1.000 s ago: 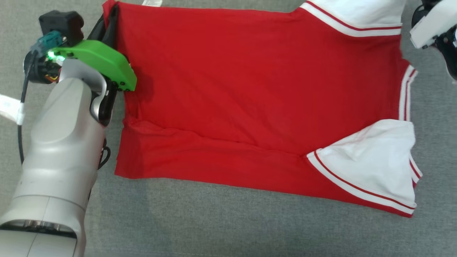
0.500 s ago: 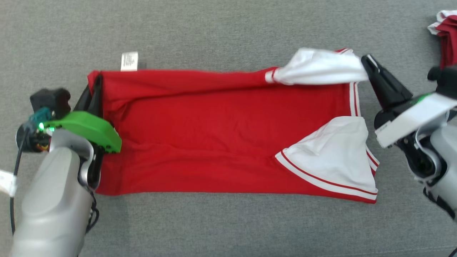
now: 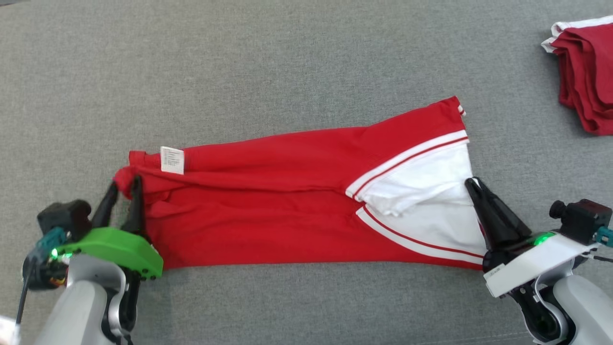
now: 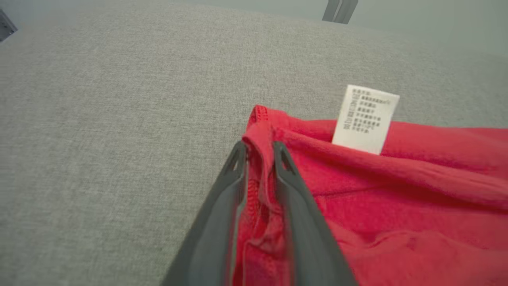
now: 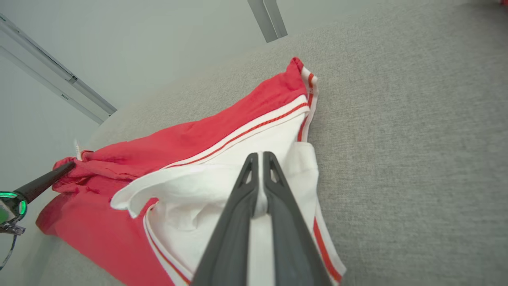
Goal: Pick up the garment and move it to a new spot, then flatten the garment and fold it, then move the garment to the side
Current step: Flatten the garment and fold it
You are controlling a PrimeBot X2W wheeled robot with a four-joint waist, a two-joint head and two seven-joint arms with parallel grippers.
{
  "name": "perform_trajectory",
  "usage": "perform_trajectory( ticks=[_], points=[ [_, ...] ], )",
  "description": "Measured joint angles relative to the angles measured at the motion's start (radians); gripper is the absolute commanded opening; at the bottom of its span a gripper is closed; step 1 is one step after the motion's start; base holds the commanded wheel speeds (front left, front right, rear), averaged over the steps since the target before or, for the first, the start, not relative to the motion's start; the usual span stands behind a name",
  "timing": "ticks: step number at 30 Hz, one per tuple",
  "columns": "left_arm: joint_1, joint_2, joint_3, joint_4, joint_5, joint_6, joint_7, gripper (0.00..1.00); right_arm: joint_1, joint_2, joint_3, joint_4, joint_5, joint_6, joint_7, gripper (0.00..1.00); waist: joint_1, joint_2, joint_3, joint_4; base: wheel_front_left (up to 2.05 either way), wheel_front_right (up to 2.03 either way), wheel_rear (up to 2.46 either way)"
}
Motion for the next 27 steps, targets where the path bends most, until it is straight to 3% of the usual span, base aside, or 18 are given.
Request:
perform_trajectory(
  ticks=[5, 13, 19, 27],
  points=[
    [0.096, -0.011, 0.029, -0.102, 0.026, 0.086, -0.095, 1.00, 0.080, 0.079, -0.137, -0.014, -0.098, 0.000, 0.000, 1.00, 0.0000, 0.0000, -0.027, -0.010, 0.00, 0.00, 0.00],
    [0.161, -0.018, 0.001, -0.267, 0.160, 0.211, -0.151, 1.00, 0.146, 0.181, -0.328, -0.109, -0.331, 0.000, 0.041, 1.00, 0.0000, 0.0000, -0.080, -0.019, 0.00, 0.00, 0.00],
    [0.199, -0.024, -0.045, -0.344, 0.225, 0.251, -0.155, 1.00, 0.179, 0.224, -0.398, -0.201, -0.452, 0.000, 0.106, 1.00, 0.0000, 0.0000, -0.121, -0.022, 0.00, 0.00, 0.00],
    [0.251, -0.035, -0.079, -0.344, 0.230, 0.260, -0.149, 1.00, 0.226, 0.253, -0.409, -0.280, -0.502, 0.000, 0.165, 1.00, 0.0000, 0.0000, -0.165, -0.025, 0.00, 0.00, 0.00]
  ],
)
